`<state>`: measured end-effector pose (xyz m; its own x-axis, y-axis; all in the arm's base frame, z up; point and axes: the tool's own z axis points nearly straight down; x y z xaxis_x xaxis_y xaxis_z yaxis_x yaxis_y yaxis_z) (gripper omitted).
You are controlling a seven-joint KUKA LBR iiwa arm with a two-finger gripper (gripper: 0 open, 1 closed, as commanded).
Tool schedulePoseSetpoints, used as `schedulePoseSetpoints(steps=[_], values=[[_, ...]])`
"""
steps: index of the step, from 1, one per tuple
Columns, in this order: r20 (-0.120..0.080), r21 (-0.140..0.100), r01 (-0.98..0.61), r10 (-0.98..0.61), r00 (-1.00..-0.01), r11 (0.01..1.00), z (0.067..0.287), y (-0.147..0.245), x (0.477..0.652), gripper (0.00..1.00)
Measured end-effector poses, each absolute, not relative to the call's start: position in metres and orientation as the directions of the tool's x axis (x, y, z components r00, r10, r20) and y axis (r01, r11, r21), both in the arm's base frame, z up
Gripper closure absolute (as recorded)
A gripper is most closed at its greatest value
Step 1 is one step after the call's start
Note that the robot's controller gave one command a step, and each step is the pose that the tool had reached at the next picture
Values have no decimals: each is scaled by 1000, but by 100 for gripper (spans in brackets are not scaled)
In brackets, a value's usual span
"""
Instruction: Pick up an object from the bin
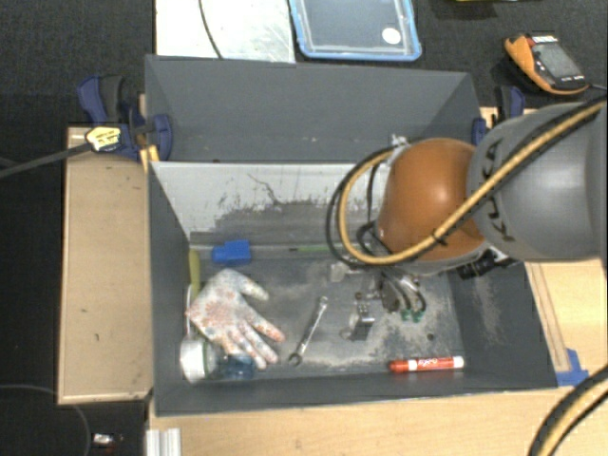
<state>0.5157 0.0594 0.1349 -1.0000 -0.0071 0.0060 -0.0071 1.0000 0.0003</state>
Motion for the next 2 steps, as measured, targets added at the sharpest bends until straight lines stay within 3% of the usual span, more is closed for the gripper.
schedulePoseSetpoints(steps=[1,2], values=[[-2,1,-5,-5,-1000,1000,139,59,518,0],[-10,-1,-270,-270,-963,963,90,99,544,0]])
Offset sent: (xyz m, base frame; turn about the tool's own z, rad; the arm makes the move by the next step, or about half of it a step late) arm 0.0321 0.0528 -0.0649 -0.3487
